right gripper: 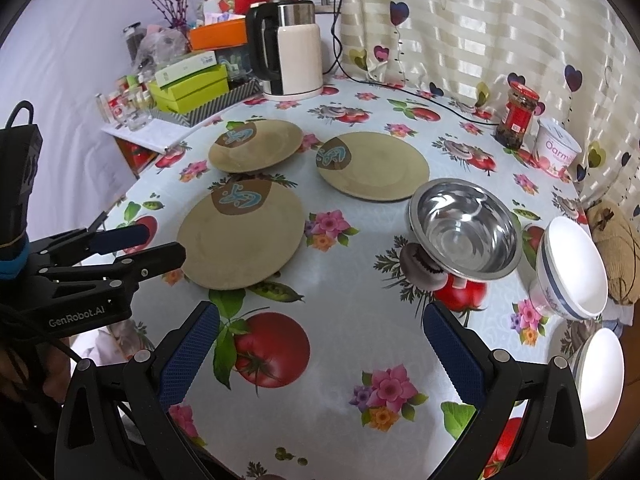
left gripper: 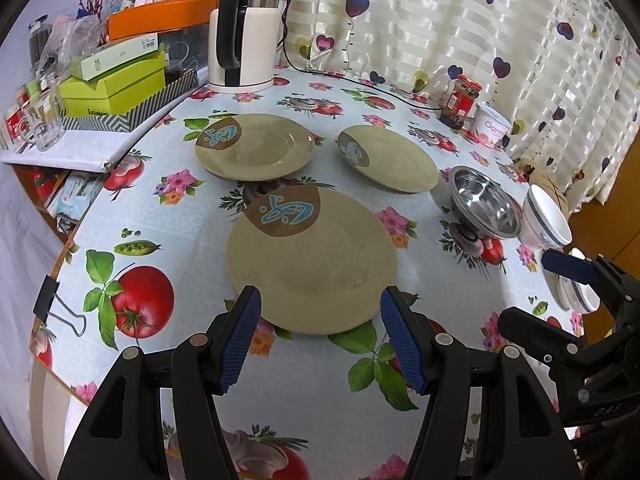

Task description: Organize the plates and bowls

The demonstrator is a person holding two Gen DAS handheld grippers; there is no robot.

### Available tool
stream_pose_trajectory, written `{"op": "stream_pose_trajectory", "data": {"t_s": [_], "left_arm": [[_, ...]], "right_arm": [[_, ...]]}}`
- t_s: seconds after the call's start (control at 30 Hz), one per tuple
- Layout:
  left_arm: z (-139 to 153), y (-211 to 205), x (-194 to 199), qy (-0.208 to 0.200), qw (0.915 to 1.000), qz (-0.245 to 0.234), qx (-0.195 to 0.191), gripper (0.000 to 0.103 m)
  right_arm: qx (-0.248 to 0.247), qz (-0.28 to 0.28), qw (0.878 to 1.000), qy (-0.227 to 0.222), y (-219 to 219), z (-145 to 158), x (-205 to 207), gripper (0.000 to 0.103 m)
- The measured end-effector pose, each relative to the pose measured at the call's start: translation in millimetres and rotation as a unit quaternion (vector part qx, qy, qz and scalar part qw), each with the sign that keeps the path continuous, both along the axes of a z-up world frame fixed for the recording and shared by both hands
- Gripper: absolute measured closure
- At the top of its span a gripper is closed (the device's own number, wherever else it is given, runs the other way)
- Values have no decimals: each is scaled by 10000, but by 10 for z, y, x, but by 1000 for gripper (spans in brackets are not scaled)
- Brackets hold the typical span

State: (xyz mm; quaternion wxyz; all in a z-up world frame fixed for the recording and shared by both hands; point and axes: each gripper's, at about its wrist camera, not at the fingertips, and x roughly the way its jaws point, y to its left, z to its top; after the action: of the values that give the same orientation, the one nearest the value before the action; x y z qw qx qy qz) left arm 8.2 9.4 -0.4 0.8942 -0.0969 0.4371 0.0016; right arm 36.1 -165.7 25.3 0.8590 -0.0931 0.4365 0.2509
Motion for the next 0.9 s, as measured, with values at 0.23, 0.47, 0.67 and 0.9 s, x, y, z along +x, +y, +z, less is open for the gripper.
{"op": "stream_pose_trajectory", "data": {"t_s": [0.23,0.47,0.67,0.9], "left_arm": [[-12,184,85,-5,9998,148,-91,40],[-28,384,203,-22,9993,363,-111,40],[-50,584,332,-50,9985,545,-91,40],[-87,804,484,-41,9973,719,-109,40]], "right_arm": [[2,133,9999,-27,128,45,113,3],[-10,257,9997,-5,292,47,265,7],[-4,455,9990,23,502,48,431,15],[-3,631,9978,187,746,-32,665,27]]}}
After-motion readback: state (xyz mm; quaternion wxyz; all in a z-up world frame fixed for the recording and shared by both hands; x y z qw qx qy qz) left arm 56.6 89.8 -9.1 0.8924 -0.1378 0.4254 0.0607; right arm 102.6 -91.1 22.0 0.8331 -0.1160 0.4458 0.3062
